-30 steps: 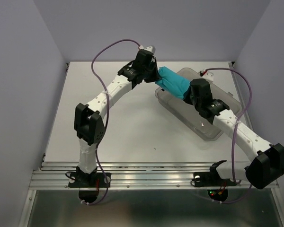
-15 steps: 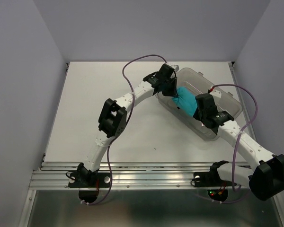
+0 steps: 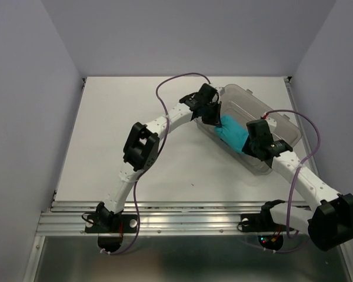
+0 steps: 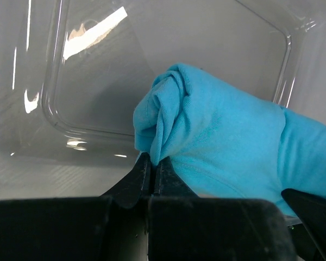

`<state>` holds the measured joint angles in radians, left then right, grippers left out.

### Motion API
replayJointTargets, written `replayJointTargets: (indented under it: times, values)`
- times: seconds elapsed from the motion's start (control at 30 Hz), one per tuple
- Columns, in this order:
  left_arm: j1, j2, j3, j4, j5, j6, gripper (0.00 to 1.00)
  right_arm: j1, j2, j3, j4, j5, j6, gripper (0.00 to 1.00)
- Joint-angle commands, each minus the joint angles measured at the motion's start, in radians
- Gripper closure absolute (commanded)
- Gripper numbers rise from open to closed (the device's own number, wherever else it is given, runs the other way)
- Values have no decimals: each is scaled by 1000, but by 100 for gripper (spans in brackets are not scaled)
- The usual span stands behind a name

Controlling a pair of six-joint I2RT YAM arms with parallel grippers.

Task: Roll the t-shirts
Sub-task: Place the T-shirt in the bin.

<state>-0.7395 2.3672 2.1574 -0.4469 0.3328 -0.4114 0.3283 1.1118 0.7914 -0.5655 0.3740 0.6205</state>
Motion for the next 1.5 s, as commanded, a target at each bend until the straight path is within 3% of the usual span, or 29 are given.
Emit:
replayJointTargets:
  times: [0.0,0.23,1.47]
  values:
    - [11,-3,-7,10,-8,46,100,-8,11,-9,-60,-23,-1,99]
    - [11,21,-10,-15,3,62,100,-17,80,-34,-65,-109,47,99]
    - [12,40,-10,-30,-11,66,100,-17,109,-67,-36,-83,44,99]
